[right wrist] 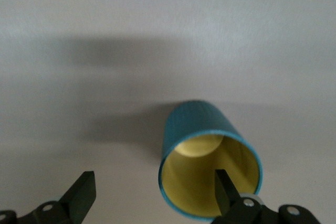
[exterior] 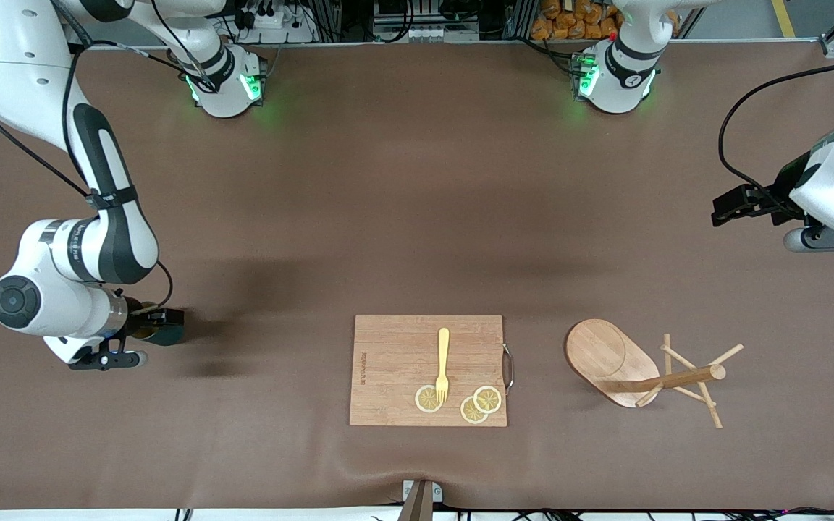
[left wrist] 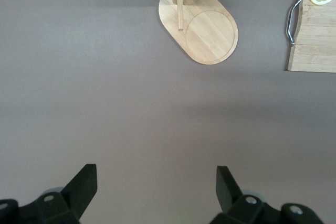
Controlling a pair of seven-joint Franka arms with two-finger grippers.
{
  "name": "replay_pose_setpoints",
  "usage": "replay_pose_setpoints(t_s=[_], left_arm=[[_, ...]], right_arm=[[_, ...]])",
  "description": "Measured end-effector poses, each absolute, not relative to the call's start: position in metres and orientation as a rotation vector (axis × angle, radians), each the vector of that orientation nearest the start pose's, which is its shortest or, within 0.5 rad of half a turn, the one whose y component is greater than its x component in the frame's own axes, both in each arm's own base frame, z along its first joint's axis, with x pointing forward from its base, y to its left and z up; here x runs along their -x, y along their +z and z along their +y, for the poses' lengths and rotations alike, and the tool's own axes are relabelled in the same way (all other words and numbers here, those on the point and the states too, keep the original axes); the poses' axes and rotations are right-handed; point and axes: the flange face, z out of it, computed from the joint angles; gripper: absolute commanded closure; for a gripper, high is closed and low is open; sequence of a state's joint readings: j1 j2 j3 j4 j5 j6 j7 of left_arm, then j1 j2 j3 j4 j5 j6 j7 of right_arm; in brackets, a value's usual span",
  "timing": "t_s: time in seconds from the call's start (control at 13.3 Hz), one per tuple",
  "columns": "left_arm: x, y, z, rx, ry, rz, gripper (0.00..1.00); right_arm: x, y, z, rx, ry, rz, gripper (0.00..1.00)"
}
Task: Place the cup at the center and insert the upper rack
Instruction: 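Close the right gripper on the teal mug's rim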
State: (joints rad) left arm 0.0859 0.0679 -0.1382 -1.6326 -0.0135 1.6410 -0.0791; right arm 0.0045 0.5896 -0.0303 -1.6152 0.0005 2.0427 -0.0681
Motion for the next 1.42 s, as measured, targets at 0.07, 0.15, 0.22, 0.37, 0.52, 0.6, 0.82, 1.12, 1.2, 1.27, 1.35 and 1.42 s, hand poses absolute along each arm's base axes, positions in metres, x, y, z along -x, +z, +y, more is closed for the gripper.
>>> replay_pose_setpoints(t_s=[0.07, 0.15, 0.22, 0.37, 0.52, 0.6, 0.82, 1.12, 1.2, 1.27, 1.35, 1.42], left_arm=[[-0.576, 0.563, -0.029, 3.159, 0.095, -0.044, 0.00], [-0.576, 0.562, -0.029, 3.159, 0.096, -0.044, 0.00], [-0.577, 0.561, -0.029, 3.159, 0.097, -0.044, 0.00], [-0.577, 0.561, -0.029, 3.159, 0.096, -0.044, 0.00], [-0.577, 0.561, -0.030, 3.159, 0.096, -0.042, 0.00], [-0.577, 0.561, -0.030, 3.159, 0.096, -0.042, 0.00], [-0.577, 0.561, -0.030, 3.159, 0.096, -0.041, 0.00], [-0.577, 0.562, -0.030, 3.160, 0.092, -0.038, 0.00], [-0.577, 0.563, -0.030, 3.160, 0.089, -0.031, 0.00], [-0.577, 0.564, -0.030, 3.161, 0.086, -0.011, 0.00], [-0.578, 0.564, -0.029, 3.161, 0.084, 0.004, 0.00], [-0.578, 0.565, -0.029, 3.161, 0.083, 0.015, 0.00]], right_arm=[[-0.670, 0.268, -0.015, 3.137, 0.281, -0.071, 0.00], [-0.669, 0.267, -0.015, 3.136, 0.291, -0.071, 0.00], [-0.668, 0.265, -0.015, 3.135, 0.296, -0.071, 0.00], [-0.668, 0.259, -0.015, 3.134, 0.302, -0.072, 0.00], [-0.669, 0.251, -0.015, 3.135, 0.304, -0.072, 0.00], [-0.669, 0.246, -0.015, 3.135, 0.305, -0.072, 0.00], [-0.670, 0.238, -0.015, 3.135, 0.301, -0.075, 0.48], [-0.671, 0.239, -0.018, 3.124, 0.289, -0.197, 0.97], [-0.671, 0.240, -0.021, 3.122, 0.286, -0.211, 1.00], [-0.671, 0.240, -0.024, 3.121, 0.284, -0.213, 1.00], [-0.672, 0.241, -0.026, 3.121, 0.281, -0.214, 1.00], [-0.672, 0.242, -0.026, 3.122, 0.277, -0.214, 1.00]])
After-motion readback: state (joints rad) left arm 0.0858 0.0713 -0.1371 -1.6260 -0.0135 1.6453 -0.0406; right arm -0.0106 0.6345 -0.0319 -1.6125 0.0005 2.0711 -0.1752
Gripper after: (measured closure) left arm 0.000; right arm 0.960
